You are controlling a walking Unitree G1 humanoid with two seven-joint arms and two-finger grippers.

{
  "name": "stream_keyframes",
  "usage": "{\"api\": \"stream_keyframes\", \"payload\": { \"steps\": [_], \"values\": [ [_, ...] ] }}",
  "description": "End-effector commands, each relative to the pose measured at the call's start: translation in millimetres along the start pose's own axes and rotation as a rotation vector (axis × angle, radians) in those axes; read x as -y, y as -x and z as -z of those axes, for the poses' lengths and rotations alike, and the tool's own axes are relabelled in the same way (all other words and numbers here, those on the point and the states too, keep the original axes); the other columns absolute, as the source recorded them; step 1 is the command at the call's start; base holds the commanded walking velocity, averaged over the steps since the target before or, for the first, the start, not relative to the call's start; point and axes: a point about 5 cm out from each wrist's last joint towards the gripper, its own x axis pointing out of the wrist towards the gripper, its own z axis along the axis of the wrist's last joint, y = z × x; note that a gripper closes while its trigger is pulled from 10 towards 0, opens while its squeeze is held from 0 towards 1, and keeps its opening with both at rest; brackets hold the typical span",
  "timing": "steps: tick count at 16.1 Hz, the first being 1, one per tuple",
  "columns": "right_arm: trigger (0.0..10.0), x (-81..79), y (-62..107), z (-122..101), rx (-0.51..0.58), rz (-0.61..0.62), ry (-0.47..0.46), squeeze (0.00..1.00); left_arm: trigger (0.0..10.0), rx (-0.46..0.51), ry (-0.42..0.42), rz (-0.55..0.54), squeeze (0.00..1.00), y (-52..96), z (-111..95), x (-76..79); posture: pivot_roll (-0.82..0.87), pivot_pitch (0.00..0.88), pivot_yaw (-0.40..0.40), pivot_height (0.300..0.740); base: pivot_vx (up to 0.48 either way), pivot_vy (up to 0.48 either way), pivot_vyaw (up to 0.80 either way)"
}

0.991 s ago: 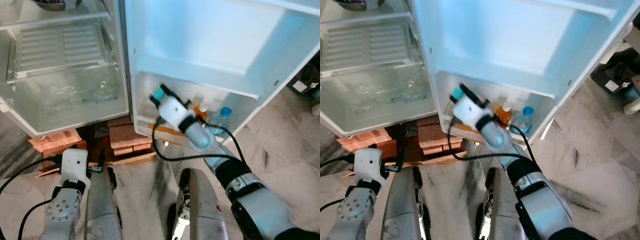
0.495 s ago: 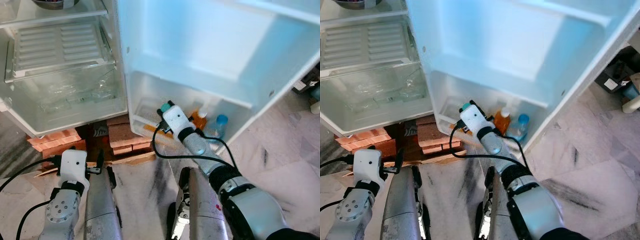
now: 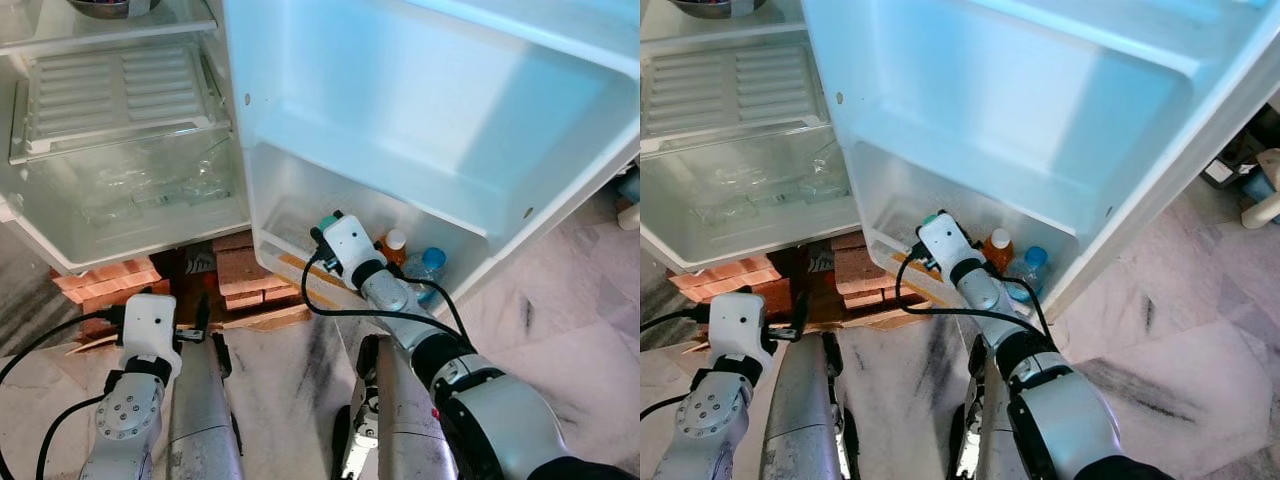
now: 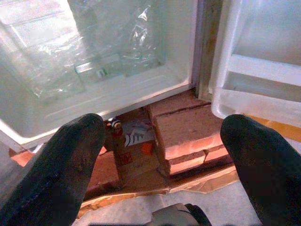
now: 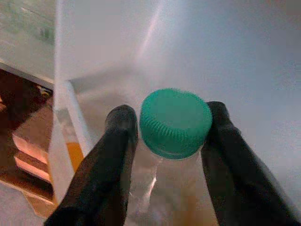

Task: Restocking fridge

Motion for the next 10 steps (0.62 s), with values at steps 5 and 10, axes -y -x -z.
{"api": "stream_keyframes", "payload": {
  "steps": [5,10],
  "values": [
    [10.0,14.0,-2.9,-18,0.129,0.075,-0.026,1.00,10.0,-0.038,-0.010,-0.005,0.00,-2.5,7,-0.2,0.24,0.164,-0.120,0.523,0.000,0.000,0.00],
    [10.0,44.8,0.3,-50,0.348,0.177,-0.016,1.00,10.0,-0.034,-0.014,0.008,0.00,-10.5,8,3.8,0.21,0.128,-0.116,0.523,0.000,0.000,0.00]
  ]
}}
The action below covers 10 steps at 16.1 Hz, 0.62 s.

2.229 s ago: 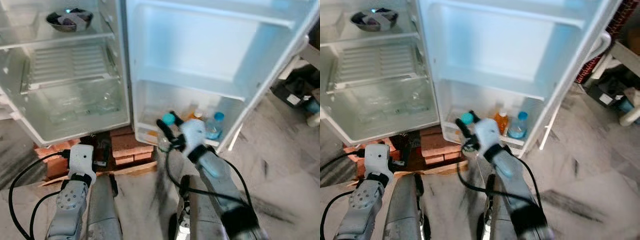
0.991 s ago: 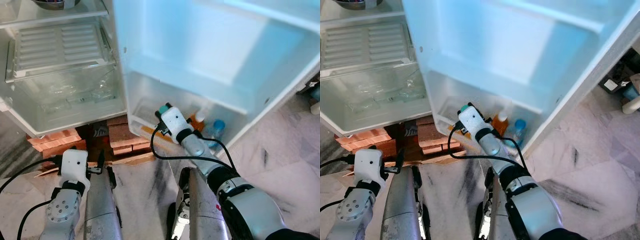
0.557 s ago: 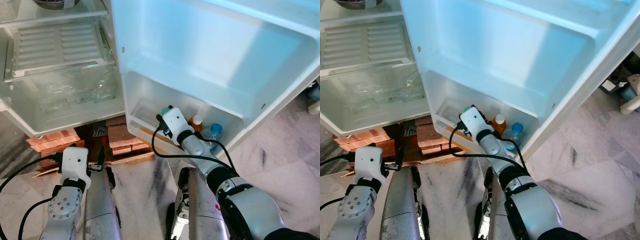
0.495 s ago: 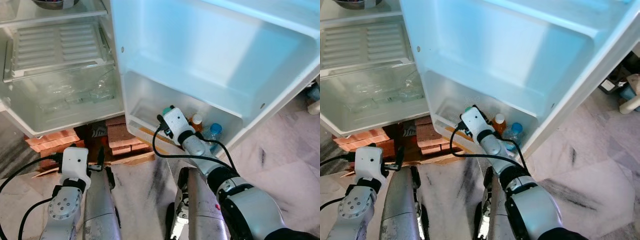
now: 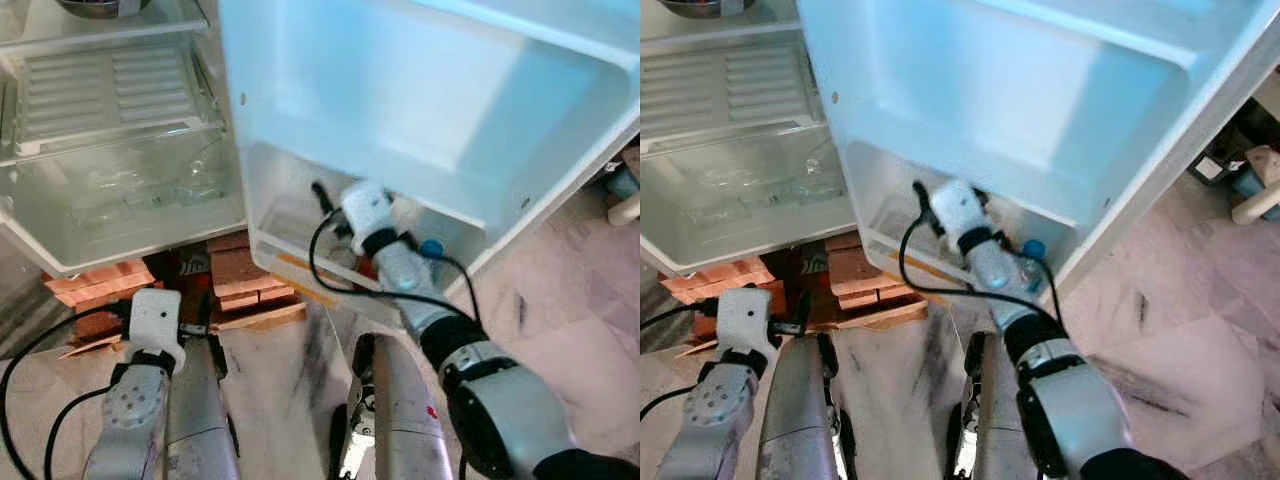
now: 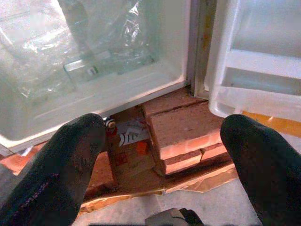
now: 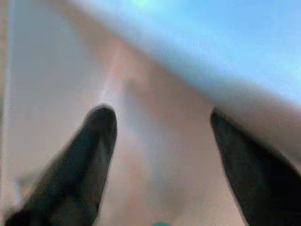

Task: Restocking fridge

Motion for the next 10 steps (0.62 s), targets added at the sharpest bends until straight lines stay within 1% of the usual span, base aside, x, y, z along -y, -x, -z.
{"api": "stream_keyframes", "payload": {
  "steps": [1,2,3,4,6,7,9,10],
  "values": [
    [10.0,14.3,1.9,-9,0.082,0.048,-0.003,1.00,10.0,-0.014,-0.003,0.003,0.00,0.0,4,2.7,0.20,0.120,-0.116,0.523,0.000,0.000,0.00],
    [10.0,18.1,5.3,-10,0.100,0.058,-0.004,1.00,10.0,-0.013,-0.002,0.007,0.00,-1.2,5,3.7,0.20,0.113,-0.115,0.523,0.000,0.000,0.00],
    [10.0,22.7,12.7,-9,0.120,0.067,-0.010,1.00,10.0,-0.012,-0.002,0.015,0.00,-2.7,6,5.4,0.19,0.108,-0.115,0.523,0.000,0.000,0.00],
    [10.0,23.7,19.5,-7,0.125,0.071,-0.014,1.00,10.0,-0.011,-0.001,0.019,0.00,-3.7,6,6.3,0.19,0.101,-0.114,0.523,0.000,0.000,0.00],
    [10.0,20.0,43.8,1,0.121,0.056,-0.022,1.00,10.0,-0.006,-0.005,0.030,0.00,-8.3,5,7.7,0.18,0.089,-0.113,0.523,0.000,0.000,0.00],
    [10.0,18.1,58.6,8,0.091,0.062,-0.052,1.00,10.0,-0.001,-0.010,0.034,0.00,-11.1,4,7.2,0.18,0.090,-0.111,0.523,0.000,0.000,0.00],
    [10.0,18.3,75.2,20,0.012,0.104,-0.133,1.00,10.0,0.008,-0.016,0.033,0.00,-12.8,1,5.3,0.18,0.095,-0.112,0.523,0.000,0.000,0.00],
    [10.0,16.9,84.7,27,-0.041,0.127,-0.218,1.00,10.0,0.007,-0.021,0.032,0.00,-12.0,2,3.7,0.17,0.100,-0.109,0.523,0.000,0.000,0.00]
  ]
}}
